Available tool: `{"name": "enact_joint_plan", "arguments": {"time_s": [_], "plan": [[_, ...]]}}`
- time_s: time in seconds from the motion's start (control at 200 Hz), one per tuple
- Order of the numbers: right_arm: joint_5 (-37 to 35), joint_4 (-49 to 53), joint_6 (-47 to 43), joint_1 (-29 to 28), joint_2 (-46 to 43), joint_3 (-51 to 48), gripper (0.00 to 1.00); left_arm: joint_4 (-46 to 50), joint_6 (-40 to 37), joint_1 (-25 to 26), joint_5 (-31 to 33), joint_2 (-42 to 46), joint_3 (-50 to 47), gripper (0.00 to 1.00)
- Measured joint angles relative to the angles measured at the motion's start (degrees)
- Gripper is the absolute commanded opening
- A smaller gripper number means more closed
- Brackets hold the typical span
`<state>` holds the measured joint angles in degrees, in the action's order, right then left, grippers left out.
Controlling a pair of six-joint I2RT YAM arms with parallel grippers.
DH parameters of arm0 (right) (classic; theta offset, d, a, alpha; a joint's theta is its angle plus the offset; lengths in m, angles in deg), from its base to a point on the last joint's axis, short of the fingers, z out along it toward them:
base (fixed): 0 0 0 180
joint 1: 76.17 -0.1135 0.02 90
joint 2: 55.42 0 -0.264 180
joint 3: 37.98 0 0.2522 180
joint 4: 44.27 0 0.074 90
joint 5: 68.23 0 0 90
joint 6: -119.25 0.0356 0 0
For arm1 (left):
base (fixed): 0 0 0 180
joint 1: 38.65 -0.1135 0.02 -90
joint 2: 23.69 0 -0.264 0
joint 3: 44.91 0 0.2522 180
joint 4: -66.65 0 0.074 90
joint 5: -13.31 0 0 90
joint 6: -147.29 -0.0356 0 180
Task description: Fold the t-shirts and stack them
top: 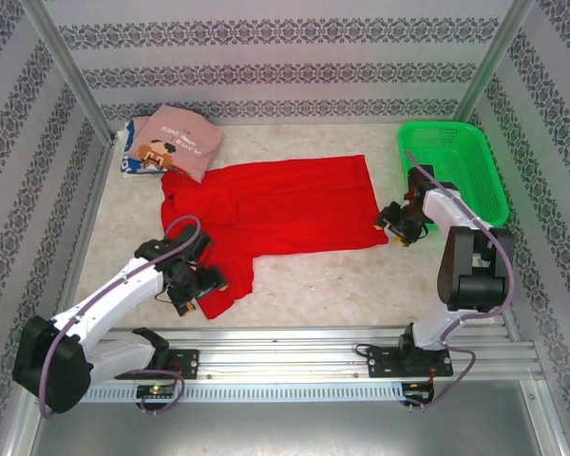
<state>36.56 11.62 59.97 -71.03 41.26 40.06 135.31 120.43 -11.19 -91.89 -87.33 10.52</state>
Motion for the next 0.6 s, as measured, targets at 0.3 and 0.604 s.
{"name": "enact_joint_plan", "arguments": {"time_s": [0.3,0.604], "plan": [[1.14,-0.87,-0.07,0.76,0.57,0.24,0.58,1.49,3.69,5.18,-1.07,1.88,-3.45,0.69],[3.28,-0.74,-0.28,0.7,0.57,0.81,0.58,-5.22,6.78,5.6,0.09,-2.93,-8.63,0.59]]}}
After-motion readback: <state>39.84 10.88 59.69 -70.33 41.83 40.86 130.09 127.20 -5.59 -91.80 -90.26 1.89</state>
